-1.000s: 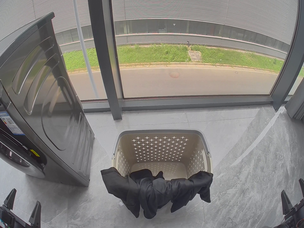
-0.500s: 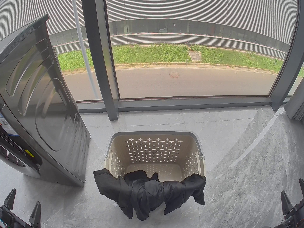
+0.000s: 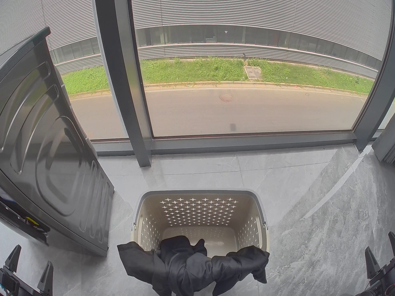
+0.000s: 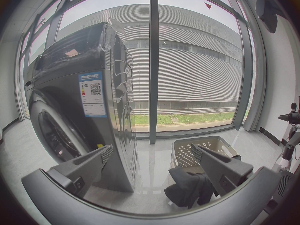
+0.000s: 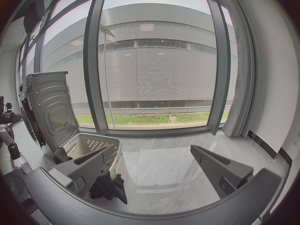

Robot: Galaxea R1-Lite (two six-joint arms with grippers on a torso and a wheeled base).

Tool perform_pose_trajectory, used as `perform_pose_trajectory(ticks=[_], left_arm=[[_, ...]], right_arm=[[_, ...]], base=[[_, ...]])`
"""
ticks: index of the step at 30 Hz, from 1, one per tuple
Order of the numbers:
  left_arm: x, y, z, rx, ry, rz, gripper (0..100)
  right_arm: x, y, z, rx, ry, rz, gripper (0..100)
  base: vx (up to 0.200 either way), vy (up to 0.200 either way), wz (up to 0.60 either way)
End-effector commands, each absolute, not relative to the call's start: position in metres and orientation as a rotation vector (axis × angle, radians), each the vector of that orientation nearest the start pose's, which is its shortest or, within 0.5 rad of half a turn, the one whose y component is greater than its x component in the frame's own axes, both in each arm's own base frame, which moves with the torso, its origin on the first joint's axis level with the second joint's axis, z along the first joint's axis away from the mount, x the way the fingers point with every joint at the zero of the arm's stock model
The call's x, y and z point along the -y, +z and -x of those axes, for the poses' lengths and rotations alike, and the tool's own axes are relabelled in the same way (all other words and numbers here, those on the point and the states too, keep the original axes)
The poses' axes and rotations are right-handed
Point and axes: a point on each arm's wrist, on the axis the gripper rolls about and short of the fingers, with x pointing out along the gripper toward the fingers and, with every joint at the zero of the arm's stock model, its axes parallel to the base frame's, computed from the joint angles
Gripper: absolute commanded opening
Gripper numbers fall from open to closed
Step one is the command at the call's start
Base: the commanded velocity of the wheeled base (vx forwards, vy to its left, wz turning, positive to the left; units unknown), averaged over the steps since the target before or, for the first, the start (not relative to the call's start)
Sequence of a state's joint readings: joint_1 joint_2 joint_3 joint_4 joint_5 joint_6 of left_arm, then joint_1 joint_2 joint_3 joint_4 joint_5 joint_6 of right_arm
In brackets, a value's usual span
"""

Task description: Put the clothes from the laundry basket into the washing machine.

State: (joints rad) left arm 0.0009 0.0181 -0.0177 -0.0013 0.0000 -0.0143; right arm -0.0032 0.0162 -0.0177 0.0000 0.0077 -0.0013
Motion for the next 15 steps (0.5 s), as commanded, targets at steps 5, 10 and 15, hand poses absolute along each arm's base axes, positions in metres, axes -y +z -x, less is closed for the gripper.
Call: perform_pose_trajectory(ticks=[5,10,15], left_arm=[[0.0,0.0756,0.0228,0.002,0.002,0.014,100],[0.0,0.0756,0.0228,0.002,0.002,0.014,100],[0.0,0.0756,0.0228,0.002,0.002,0.012,100]], right_arm=[[-0.0002,0.0757,0.0222,-0.008,0.005,0.001,100],[-0.0002,0.0757,0.0222,-0.008,0.005,0.001,100],[-0.0002,0.0757,0.0222,-0.008,0.005,0.001,100]], base=[[0.08,0.0,0.0],[0.0,0.0,0.0],[0.0,0.0,0.0]])
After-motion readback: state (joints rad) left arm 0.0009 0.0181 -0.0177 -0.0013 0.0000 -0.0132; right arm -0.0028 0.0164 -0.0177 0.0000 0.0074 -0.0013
